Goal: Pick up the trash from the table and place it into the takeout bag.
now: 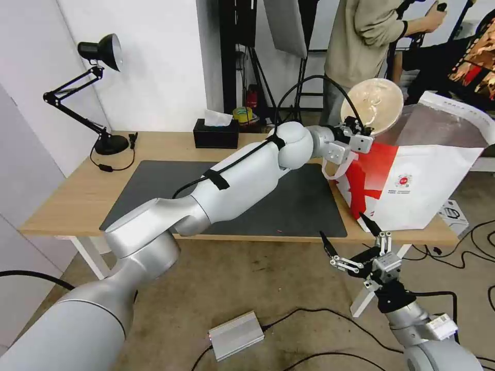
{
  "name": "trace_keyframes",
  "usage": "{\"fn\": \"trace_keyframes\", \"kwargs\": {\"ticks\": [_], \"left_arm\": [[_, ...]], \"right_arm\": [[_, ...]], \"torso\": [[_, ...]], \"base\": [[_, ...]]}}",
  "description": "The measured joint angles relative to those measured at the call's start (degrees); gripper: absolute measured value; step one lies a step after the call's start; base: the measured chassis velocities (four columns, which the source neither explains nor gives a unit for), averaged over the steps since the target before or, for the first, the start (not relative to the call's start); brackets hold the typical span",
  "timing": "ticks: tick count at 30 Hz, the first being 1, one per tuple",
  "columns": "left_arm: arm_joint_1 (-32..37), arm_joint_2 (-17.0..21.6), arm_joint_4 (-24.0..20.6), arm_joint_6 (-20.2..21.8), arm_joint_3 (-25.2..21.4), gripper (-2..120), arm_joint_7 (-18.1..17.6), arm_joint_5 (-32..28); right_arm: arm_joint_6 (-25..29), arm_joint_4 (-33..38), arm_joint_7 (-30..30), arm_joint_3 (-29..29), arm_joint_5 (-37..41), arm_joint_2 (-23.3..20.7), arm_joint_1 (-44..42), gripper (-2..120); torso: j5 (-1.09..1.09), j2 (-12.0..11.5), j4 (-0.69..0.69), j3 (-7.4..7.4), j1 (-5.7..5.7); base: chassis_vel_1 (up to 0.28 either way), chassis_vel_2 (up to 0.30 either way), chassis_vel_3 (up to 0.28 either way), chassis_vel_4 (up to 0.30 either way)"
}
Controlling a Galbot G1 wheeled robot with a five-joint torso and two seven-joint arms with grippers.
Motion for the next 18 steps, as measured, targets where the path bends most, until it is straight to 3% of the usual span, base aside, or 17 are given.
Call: {"fn": "trace_keyframes", "kwargs": {"ticks": [12, 15, 18], "left_arm": [[-0.71, -0.04, 0.08, 0.11, 0.5, 1, 2.23, 1.09], [-0.93, -0.04, 0.11, 0.25, 0.69, 5, 2.5, 0.95], [-1.65, -0.04, 0.48, 0.54, 1.44, 18, 2.62, 0.32]], "right_arm": [[0.0, 0.0, 0.0, 0.0, 0.0, -0.01, 0.0, 100], [0.0, 0.0, 0.0, 0.0, 0.0, 0.0, 0.0, 100], [0.0, 0.0, 0.0, 0.0, 0.0, 0.0, 0.0, 100]], "torso": [[0.0, 0.0, 0.0, 0.0, 0.0], [0.0, 0.0, 0.01, 0.0, 0.0], [0.0, 0.0, 0.0, 0.0, 0.0]], "base": [[0.0, 0.0, 0.0, 0.0], [0.0, 0.0, 0.0, 0.0], [0.0, 0.0, 0.0, 0.0]]}}
